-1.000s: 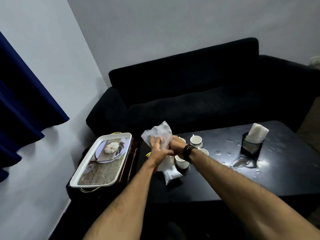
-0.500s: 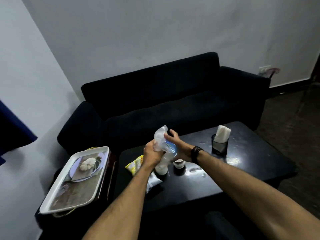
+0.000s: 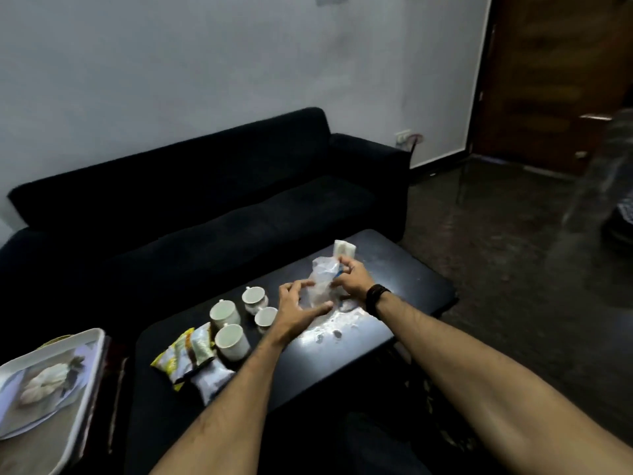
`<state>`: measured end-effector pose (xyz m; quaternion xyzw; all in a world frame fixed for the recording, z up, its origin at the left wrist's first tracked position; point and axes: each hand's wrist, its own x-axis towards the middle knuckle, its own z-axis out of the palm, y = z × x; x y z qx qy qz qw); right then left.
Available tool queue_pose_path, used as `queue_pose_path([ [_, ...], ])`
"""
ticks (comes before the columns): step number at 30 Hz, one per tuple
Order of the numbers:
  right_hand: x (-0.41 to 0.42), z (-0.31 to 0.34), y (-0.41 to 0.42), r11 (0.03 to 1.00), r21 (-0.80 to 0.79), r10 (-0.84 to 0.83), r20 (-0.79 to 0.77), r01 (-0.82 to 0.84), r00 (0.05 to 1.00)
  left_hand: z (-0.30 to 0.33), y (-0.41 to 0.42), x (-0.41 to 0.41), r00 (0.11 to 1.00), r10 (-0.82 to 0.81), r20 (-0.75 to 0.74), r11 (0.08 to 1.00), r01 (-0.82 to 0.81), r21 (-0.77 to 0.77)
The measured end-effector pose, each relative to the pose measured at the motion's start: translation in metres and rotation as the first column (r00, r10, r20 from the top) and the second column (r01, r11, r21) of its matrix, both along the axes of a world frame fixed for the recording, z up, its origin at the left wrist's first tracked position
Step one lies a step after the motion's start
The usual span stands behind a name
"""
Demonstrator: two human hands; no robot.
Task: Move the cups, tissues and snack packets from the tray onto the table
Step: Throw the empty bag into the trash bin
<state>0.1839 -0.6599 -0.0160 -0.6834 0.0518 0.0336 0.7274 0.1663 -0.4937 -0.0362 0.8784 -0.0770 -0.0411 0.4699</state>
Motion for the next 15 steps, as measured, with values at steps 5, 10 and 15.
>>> queue_pose_path([
  [5, -0.011, -0.040, -0.108, 0.963, -0.076, -0.266, -0.120, 0.258, 0.956, -0.032, -0.057, 0.000, 0.987, -0.156, -0.044, 0.980, 0.160, 0.118],
  [10, -0.046, -0.083, -0.211, 0.876, -0.265, -0.457, -0.192, 0.402, 0.869, -0.065, -0.115, 0.000, 0.920, -0.370, -0.130, 0.878, 0.392, 0.274],
  [15, -0.099, -0.137, -0.286, 0.824, -0.392, -0.545, -0.353, 0.409, 0.760, -0.100, -0.181, -0.007, 0.838, -0.495, -0.230, 0.794, 0.543, 0.272],
])
